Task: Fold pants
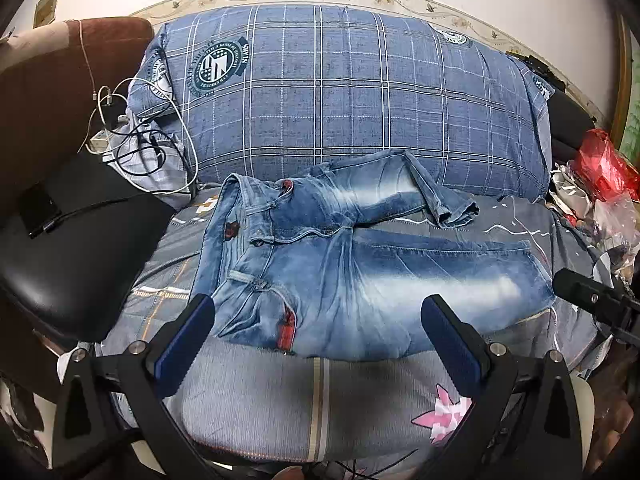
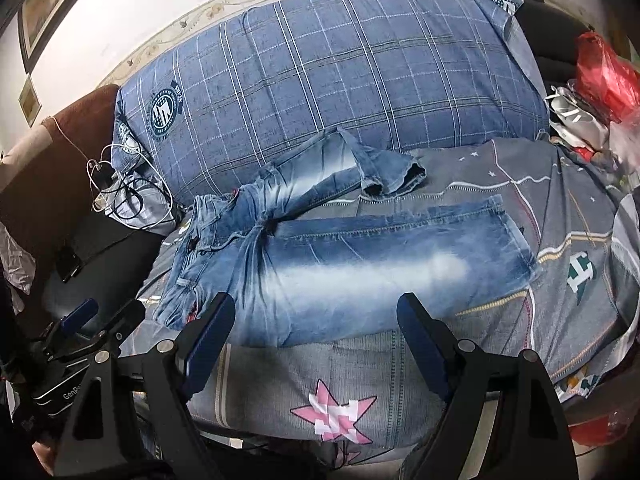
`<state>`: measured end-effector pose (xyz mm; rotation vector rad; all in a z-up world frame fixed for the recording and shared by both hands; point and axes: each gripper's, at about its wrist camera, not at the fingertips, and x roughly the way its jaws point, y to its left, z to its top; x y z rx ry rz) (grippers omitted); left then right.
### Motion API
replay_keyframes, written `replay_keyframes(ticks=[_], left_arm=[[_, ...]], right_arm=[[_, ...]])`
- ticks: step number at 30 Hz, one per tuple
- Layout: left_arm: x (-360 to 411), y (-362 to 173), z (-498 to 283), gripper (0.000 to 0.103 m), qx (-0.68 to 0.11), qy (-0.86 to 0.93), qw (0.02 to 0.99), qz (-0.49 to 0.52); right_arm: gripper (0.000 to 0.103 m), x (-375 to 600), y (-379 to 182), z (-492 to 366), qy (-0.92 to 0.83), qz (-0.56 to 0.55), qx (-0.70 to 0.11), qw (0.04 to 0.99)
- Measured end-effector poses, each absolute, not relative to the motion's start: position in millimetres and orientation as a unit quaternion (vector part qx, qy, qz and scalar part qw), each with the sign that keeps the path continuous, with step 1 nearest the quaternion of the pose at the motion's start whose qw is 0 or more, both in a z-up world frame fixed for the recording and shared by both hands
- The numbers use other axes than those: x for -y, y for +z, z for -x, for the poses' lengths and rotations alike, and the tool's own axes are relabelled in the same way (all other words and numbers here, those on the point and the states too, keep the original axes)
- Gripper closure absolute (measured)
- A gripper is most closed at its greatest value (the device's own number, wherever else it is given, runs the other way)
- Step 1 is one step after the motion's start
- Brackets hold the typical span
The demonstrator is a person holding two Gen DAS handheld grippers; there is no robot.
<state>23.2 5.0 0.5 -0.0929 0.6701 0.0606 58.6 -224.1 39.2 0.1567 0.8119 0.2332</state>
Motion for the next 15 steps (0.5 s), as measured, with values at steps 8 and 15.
replay_keyframes(ticks=[8,15], left_arm=[[1.3,-0.6,-40.0,0.000,-0.332,0.022,0.942,0.036],[6.9,-3.1,-41.7,0.000,-0.335,0.019,0.942,0.028]], right_arm=[[0.019,229.0,40.8,-77.4,0.109,-0.084,-0.391,0.910],[0.019,229.3,36.1,-81.9,0.109,-0.089,-0.395,0.908]])
